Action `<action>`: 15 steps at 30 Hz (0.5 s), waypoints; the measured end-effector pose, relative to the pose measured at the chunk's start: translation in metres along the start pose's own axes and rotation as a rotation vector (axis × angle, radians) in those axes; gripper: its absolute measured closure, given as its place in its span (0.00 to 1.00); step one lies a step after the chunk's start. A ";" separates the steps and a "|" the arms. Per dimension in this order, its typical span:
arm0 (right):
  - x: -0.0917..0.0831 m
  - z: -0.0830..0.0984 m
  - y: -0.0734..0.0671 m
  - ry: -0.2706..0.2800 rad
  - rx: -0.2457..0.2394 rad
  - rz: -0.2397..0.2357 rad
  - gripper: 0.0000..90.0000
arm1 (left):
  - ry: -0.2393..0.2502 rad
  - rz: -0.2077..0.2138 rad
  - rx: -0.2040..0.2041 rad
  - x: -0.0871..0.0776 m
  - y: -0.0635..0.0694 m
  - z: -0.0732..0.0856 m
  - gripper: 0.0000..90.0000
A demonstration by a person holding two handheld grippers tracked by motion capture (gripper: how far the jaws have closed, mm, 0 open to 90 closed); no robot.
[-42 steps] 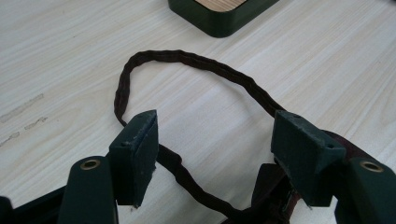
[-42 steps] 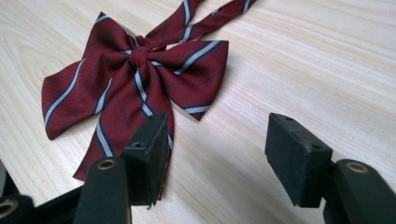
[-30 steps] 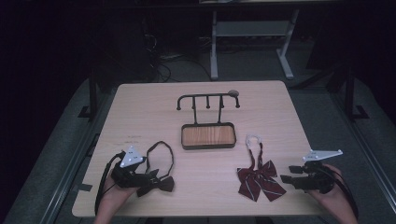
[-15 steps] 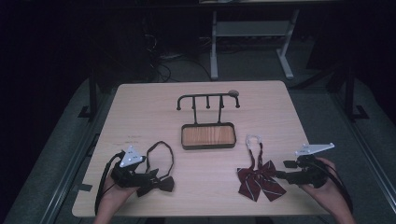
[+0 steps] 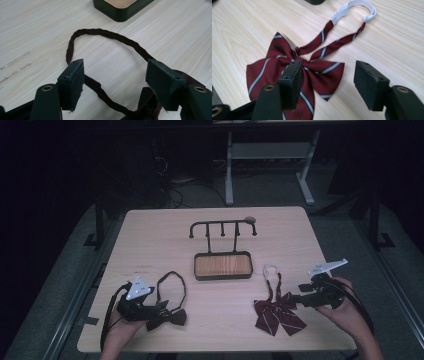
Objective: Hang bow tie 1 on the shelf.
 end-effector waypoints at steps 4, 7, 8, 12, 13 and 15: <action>0.004 -0.010 -0.001 -0.027 -0.008 0.004 0.46 | 0.001 -0.006 -0.011 0.000 -0.002 0.002 0.34; 0.007 -0.018 -0.001 -0.046 -0.011 0.015 0.48 | -0.003 -0.010 -0.004 -0.001 -0.003 0.003 0.34; 0.008 -0.021 -0.001 -0.049 -0.017 0.017 0.49 | -0.001 -0.010 -0.006 -0.002 -0.003 0.003 0.34; 0.013 -0.030 -0.001 -0.066 -0.009 0.030 0.51 | 0.010 -0.016 -0.009 -0.002 -0.002 0.002 0.34; 0.013 -0.032 -0.001 -0.068 -0.009 0.027 0.51 | 0.010 -0.017 -0.007 -0.002 -0.002 0.002 0.34; 0.014 -0.035 -0.002 -0.066 -0.007 0.019 0.51 | 0.007 -0.018 -0.002 -0.002 -0.003 0.002 0.33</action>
Point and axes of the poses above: each handheld gripper's, and its own axes: x roughly forward along the jaws, z roughly out of its underside, y roughly to its right, the point moved 7 cm from there along x, roughly forward along the jaws, and after that the axes turned 9 degrees about x, right-handed, at the moved point
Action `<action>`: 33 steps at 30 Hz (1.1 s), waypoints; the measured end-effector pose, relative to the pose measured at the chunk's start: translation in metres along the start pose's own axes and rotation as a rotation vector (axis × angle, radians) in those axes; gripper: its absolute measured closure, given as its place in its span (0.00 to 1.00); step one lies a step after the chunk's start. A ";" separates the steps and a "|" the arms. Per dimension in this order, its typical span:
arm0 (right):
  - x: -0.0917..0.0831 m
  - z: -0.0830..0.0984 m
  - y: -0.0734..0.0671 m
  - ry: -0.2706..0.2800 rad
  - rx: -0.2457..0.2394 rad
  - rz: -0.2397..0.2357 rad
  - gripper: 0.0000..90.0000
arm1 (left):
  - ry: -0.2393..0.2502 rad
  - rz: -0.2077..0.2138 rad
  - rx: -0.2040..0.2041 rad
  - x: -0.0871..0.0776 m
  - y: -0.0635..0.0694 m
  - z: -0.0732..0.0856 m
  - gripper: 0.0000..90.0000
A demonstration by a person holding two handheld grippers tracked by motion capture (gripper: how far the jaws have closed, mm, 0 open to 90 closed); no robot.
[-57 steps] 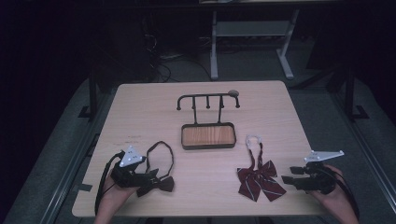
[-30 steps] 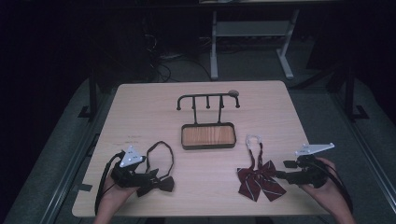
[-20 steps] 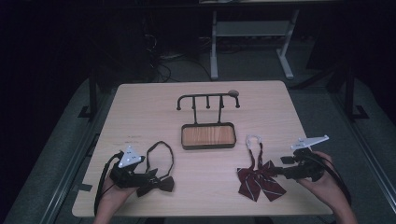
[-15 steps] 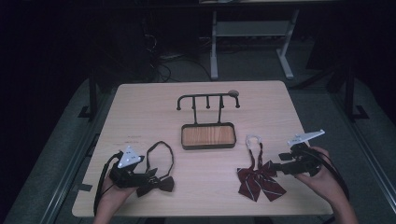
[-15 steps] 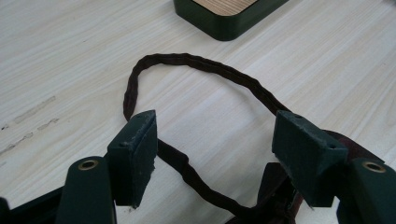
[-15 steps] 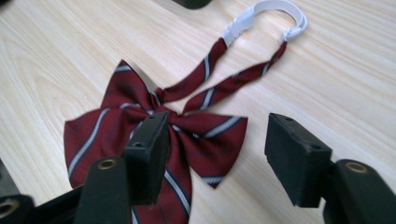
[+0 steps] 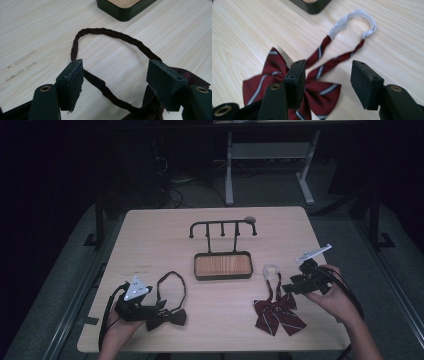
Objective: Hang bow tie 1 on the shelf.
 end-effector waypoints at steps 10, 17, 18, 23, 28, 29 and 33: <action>0.009 -0.027 0.004 -0.030 0.024 0.019 0.53 | 0.000 -0.007 0.009 -0.002 -0.001 0.000 0.33; 0.024 -0.041 0.015 -0.067 0.056 0.040 0.53 | -0.003 0.004 0.005 -0.001 -0.002 0.000 0.33; 0.024 -0.041 0.015 -0.067 0.056 0.040 0.53 | -0.003 0.004 0.005 -0.001 -0.002 0.000 0.33; 0.035 -0.047 0.021 -0.101 0.096 0.071 0.55 | 0.004 0.007 0.004 -0.002 -0.001 0.000 0.32; 0.044 -0.047 0.028 -0.128 0.122 0.096 0.57 | 0.005 0.005 0.001 -0.002 -0.002 0.000 0.32; 0.047 -0.047 0.032 -0.137 0.136 0.103 0.57 | 0.006 0.005 0.000 -0.002 -0.002 0.000 0.32; 0.050 -0.047 0.036 -0.148 0.138 0.115 0.60 | 0.006 0.004 -0.002 -0.002 -0.003 0.001 0.32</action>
Point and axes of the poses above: each handheld gripper's, and its own axes: x roughly forward along the jaws, z roughly out of its underside, y roughly to its right, the point moved 7 cm from there along x, roughly forward along the jaws, and after that the axes turned 9 degrees about x, right-handed, at the moved point
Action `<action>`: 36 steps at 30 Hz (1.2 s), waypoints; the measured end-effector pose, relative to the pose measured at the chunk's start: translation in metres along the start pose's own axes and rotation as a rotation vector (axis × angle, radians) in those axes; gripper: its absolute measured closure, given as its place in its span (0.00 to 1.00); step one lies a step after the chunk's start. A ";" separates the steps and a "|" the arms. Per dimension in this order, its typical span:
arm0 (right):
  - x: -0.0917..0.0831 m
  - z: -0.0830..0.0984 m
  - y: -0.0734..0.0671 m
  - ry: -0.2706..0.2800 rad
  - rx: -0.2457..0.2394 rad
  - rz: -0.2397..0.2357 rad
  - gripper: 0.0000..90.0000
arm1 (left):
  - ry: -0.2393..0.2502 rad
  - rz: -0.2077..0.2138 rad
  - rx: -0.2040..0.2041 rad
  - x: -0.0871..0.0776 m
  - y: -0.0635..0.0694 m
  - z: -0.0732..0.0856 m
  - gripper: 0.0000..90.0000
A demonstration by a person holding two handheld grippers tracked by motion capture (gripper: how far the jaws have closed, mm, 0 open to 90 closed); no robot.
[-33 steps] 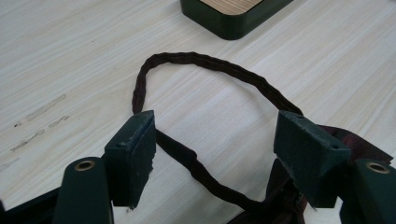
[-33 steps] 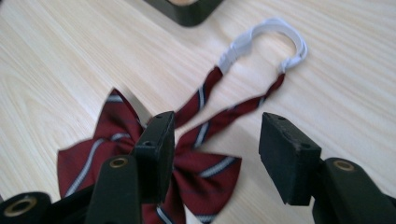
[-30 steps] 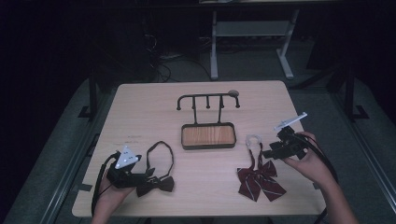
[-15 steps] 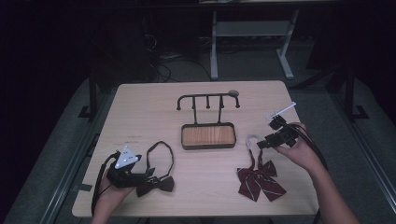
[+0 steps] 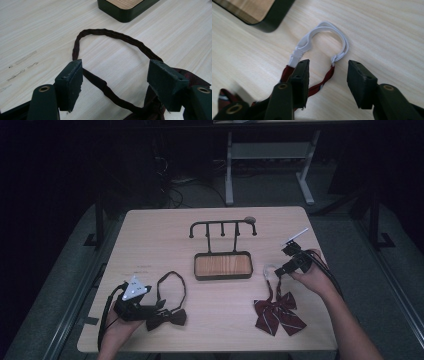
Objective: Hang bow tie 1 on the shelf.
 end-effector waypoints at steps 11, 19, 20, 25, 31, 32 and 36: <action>0.017 0.000 0.001 -0.056 -0.021 0.089 0.72 | 0.013 -0.003 -0.010 -0.001 -0.001 -0.001 0.32; 0.021 -0.002 0.000 -0.060 -0.033 0.131 0.79 | 0.010 -0.001 -0.008 -0.001 -0.002 0.000 0.32; 0.022 -0.002 0.001 -0.062 -0.032 0.134 0.79 | 0.011 -0.001 -0.008 -0.001 -0.002 0.000 0.32; 0.023 -0.002 0.000 -0.067 -0.042 0.131 0.81 | 0.009 0.002 -0.011 -0.001 -0.002 0.000 0.32; 0.024 -0.001 -0.001 -0.081 -0.044 0.127 0.92 | 0.006 0.003 -0.010 -0.002 -0.002 0.000 0.32; 0.024 -0.001 -0.001 -0.083 -0.046 0.123 0.92 | 0.009 0.003 -0.013 -0.001 -0.002 0.000 0.32; 0.020 0.001 -0.003 -0.084 -0.042 0.100 0.93 | 0.008 0.004 -0.017 -0.002 -0.002 0.000 0.32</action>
Point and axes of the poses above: each handheld gripper's, and its own axes: x roughly forward along the jaws, z roughly out of its underside, y roughly to its right, the point moved 7 cm from there along x, roughly forward along the jaws, and after that the axes turned 9 degrees about x, right-handed, at the moved point
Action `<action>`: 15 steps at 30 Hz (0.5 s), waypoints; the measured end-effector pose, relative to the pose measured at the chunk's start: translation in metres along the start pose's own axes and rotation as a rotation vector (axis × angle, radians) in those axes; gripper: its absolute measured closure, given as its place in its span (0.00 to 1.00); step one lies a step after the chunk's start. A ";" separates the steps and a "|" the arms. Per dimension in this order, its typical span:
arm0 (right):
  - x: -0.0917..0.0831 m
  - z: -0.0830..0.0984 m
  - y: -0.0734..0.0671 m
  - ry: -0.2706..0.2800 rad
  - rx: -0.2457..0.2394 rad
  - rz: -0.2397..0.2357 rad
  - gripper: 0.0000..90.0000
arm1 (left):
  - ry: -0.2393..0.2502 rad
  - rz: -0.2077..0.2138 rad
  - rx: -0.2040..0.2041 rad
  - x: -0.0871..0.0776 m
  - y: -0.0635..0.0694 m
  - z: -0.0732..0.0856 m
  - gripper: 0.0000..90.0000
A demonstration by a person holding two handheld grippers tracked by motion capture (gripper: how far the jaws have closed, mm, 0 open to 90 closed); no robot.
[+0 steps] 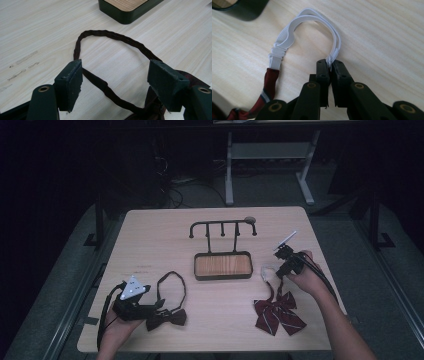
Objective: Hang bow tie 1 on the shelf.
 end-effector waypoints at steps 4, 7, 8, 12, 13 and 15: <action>-0.008 0.002 -0.002 0.016 0.003 -0.032 0.94 | -0.001 0.001 0.001 0.000 0.000 0.000 0.32; -0.016 0.004 -0.003 0.034 0.005 -0.066 0.94 | -0.001 0.001 0.000 0.000 0.000 0.000 0.32; -0.018 0.005 -0.004 0.039 0.005 -0.078 0.94 | 0.002 0.000 -0.001 0.001 0.000 0.000 0.32; -0.027 0.007 -0.006 0.047 -0.010 -0.091 0.93 | 0.002 0.001 -0.007 0.002 0.001 0.000 0.32; -0.030 0.008 -0.007 0.051 -0.024 -0.099 0.93 | 0.000 0.003 -0.008 0.002 0.001 0.000 0.32; -0.041 0.008 -0.011 0.066 -0.050 -0.111 0.93 | -0.001 0.008 -0.012 0.002 0.001 0.000 0.32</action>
Point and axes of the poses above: each handheld gripper's, and its own axes: x roughly forward along the jaws, z roughly out of its underside, y roughly to its right, the point moved 7 cm from there along x, roughly forward along the jaws, and after that the axes turned 9 degrees about x, right-handed, at the moved point
